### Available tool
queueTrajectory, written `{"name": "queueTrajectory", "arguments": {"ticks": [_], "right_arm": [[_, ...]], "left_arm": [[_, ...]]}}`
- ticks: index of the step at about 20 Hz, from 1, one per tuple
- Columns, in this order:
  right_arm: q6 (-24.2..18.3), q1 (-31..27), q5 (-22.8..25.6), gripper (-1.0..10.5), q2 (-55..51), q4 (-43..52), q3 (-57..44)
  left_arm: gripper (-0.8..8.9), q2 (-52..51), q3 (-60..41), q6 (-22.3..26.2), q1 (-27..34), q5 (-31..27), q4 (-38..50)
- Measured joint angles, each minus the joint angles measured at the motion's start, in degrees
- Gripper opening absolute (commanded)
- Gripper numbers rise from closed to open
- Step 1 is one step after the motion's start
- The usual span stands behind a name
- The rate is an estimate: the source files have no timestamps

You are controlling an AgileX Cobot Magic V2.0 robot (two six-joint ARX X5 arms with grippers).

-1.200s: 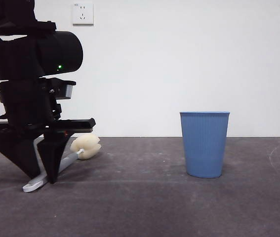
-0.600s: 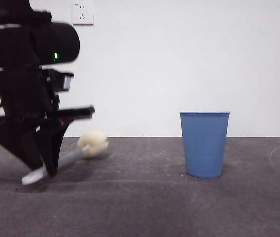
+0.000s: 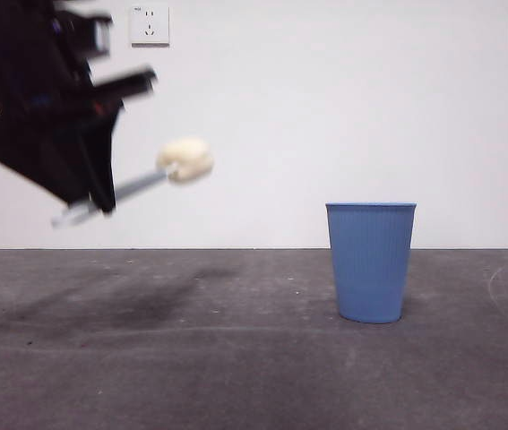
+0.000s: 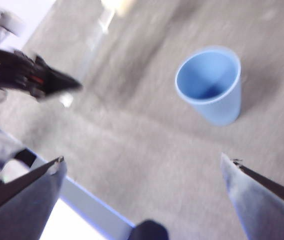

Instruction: Pick up the cup brush,pick up the cup,insert the brush into the cup,clean the cup,put the cup brush back,put the cup back to the fixed position on the table

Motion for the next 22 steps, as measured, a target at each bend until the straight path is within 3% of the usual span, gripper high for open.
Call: {"name": "queueTrajectory", "arguments": {"ticks": [5, 9, 11, 17, 22], "right_arm": [[0.5, 1.2, 2.9, 6.0, 4.0, 8.9, -5.3], [2.8, 3.0, 5.0, 6.0, 4.3, 20.1, -16.7], [5.5, 4.3, 5.4, 6.0, 4.4, 28.1, -23.3], [9.7, 8.0, 13.4, 6.0, 6.2, 48.1, -35.7], [8.5, 11.0, 16.7, 5.9, 14.7, 65.1, -38.8]], "left_arm": [[-0.08, -11.0, 0.0, 3.6, 0.0, 0.0, -4.9], [-0.08, -16.2, 0.0, 5.9, 0.0, 0.3, -9.6], [-0.08, -17.5, 0.0, 7.0, 0.0, 0.3, -12.0], [-0.08, -18.3, 0.0, 8.7, 0.0, 1.6, -13.5], [-0.08, -18.3, 0.0, 9.1, 0.0, 2.2, -13.4]]}}
